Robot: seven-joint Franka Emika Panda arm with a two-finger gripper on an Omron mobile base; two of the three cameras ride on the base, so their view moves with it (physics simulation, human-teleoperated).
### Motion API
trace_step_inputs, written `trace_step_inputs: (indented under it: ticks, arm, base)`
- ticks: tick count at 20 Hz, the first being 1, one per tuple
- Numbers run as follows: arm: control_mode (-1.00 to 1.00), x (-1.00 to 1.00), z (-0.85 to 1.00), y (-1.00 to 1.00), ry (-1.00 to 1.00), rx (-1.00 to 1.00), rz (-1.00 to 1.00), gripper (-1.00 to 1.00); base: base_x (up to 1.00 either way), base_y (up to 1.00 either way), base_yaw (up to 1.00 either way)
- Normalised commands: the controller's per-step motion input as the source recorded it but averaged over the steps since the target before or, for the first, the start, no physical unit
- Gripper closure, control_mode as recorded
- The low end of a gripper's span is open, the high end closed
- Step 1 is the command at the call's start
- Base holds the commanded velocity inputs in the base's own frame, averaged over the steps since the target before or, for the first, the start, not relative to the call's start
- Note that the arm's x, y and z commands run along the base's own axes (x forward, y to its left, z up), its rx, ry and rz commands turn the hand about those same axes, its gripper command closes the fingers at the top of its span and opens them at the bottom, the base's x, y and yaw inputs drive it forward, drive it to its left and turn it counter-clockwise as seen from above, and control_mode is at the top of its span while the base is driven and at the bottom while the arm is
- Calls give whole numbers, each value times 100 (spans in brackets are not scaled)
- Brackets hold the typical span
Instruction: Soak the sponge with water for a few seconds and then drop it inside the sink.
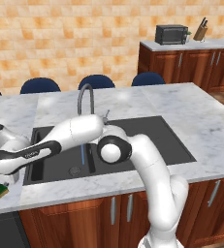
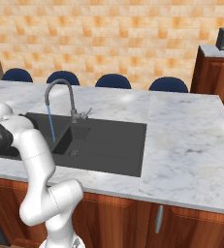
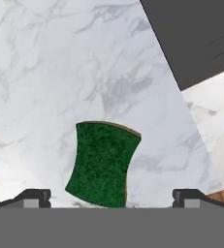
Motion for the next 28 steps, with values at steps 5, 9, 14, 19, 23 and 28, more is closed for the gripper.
trace_step_inputs:
  ticks: [5,9,14,19,23,28]
  arm:
    - [-100,0,-11,1,1,0,0,-100]
    - [-100,0,-21,14,9,0,-2,-100]
    - [-100,1,-22,21,10,0,-5,-100]
    - [-100,9,-8,24,10,-6,-8,-100]
    - [-100,11,0,21,12,-11,-10,-100]
    - [-100,5,-1,11,12,-10,-6,-100]
  base:
    - [0,0,0]
    - [0,0,0]
    - [0,0,0]
    - [0,0,0]
    - [0,0,0]
    - [0,0,0]
